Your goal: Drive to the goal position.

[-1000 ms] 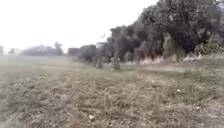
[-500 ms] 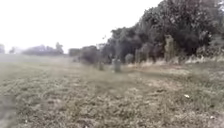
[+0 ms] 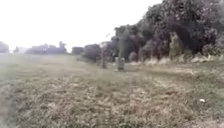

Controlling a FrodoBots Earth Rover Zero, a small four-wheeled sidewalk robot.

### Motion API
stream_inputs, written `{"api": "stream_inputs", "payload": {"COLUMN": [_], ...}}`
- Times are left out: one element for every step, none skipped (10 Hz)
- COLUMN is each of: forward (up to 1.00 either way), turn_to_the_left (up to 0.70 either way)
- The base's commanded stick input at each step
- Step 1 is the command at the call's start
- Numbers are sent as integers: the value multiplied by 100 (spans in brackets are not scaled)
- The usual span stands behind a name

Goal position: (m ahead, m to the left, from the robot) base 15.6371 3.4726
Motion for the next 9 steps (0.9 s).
{"api": "stream_inputs", "payload": {"forward": [70, 70, 70, 70, 70, 70, 70, 70, 70], "turn_to_the_left": [3, 5, 6, 7, 7, 7, 8, 7, 6]}}
